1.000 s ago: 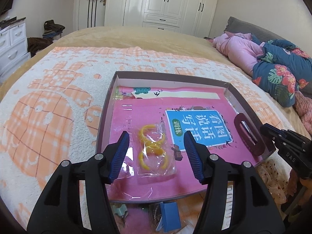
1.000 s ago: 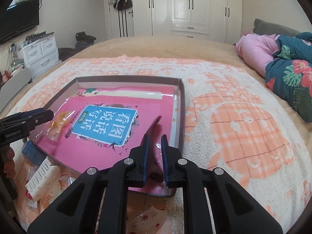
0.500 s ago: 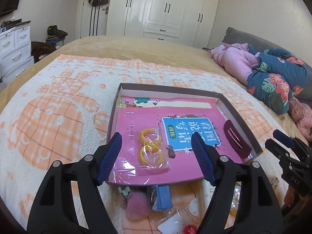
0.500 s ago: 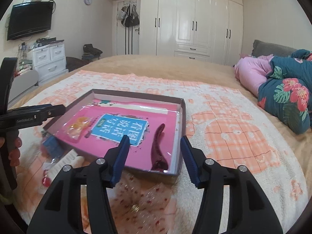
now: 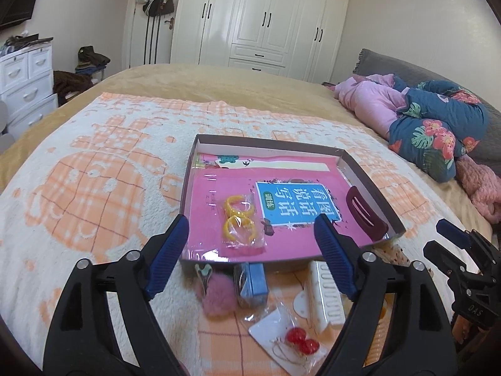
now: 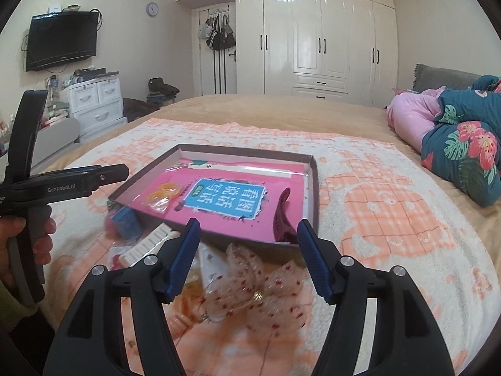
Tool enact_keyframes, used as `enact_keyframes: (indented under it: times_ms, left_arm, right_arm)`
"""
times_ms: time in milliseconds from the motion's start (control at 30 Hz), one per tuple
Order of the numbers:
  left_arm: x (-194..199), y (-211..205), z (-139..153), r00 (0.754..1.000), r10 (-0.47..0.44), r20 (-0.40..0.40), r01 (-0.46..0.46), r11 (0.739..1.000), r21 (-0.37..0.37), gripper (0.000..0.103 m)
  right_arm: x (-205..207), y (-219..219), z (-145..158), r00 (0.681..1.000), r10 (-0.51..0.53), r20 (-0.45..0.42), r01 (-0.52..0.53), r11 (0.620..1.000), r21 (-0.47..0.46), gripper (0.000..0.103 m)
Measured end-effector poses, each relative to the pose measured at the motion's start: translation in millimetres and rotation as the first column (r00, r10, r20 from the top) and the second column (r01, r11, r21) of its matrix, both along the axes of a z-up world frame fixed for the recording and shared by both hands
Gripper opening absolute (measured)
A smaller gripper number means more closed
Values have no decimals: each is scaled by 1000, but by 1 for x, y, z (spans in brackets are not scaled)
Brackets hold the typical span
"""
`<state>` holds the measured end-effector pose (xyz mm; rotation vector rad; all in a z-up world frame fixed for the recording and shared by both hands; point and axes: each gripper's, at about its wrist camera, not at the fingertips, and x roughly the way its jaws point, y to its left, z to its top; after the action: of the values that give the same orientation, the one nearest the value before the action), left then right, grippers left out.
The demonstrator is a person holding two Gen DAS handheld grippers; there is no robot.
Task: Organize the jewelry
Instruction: 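Grasp the white comb-like clip with the left tool while the right grasps the lace bow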
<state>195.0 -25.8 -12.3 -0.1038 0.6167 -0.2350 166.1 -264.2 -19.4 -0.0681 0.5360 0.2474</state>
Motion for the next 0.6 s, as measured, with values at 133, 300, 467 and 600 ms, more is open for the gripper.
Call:
enact_keyframes:
  times_ms: [133,300,467,600]
  left_arm:
    - [-14,4,1,1000,0,8,0,1000,-2,80]
    - [-26,7,2,1000,-2,10,2,1000,-2,83]
    - [-34,9,0,1000,-8,1,8,1000,-2,83]
    - [-41,7,-1,1000,-17,-4,17,1000,3,83]
  right_arm:
    - [-8,2,1,1000,2,1,-2,1000,5,66]
    - [-18,4,0,1000,12,-1,-12,1000,6,70]
    - [-28,9,-2,1000,28,-5,-28,1000,-1,71]
    - [-34,11,-5,999,40,-11,-40,999,-10,71]
